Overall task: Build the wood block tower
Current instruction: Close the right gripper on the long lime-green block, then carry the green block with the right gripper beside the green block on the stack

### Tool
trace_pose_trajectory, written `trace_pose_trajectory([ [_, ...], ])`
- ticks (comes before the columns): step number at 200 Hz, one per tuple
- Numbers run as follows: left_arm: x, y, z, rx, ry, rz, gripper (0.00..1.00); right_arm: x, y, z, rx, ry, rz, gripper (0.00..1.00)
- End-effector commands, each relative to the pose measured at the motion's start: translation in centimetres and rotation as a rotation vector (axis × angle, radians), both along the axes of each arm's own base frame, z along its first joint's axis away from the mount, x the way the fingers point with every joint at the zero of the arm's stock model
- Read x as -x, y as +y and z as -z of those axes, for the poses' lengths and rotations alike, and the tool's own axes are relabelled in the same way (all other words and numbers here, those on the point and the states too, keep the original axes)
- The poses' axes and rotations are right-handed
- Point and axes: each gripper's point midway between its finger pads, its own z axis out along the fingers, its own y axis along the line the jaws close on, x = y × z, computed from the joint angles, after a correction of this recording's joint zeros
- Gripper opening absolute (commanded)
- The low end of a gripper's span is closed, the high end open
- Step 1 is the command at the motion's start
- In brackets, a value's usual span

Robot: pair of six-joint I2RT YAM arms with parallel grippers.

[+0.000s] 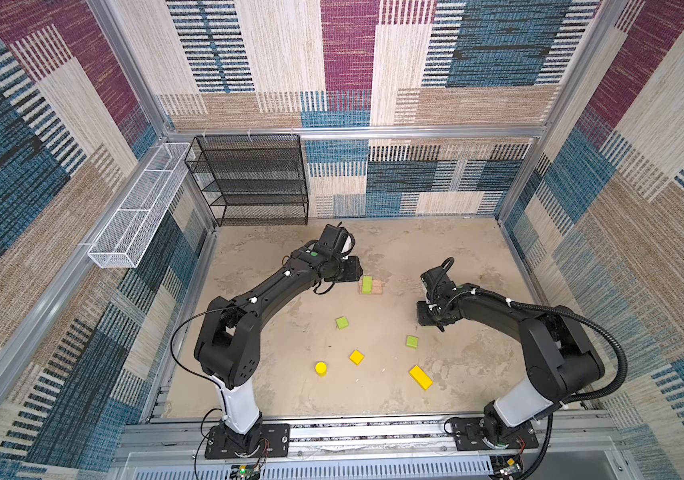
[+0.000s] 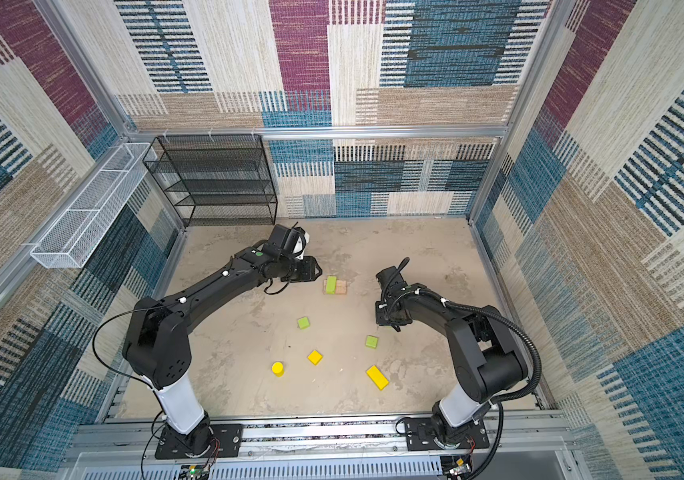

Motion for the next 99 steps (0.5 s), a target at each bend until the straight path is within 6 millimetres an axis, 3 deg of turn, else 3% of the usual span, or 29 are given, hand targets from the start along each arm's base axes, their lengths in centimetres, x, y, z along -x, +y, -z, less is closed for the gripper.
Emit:
trace_pose_trajectory([
  [1, 0.0, -0.2, -0.2, 0.018, 0.001, -0.003, 0.44, -0.5, -0.1, -0.3, 0.011, -0.015, 0.015, 0.28],
  [42, -0.1, 0.0, -0.1, 0.019, 0.003, -0.005, 0.43, -1.2, 0.3, -1.3, 0.012, -0.033, 0.014, 0.12],
  [99, -0.3, 0.0, 0.5, 0.028, 0.019, -0.004, 0.43, -4.0, 3.2, -5.2, -0.06, -0.103, -0.026, 0.12],
])
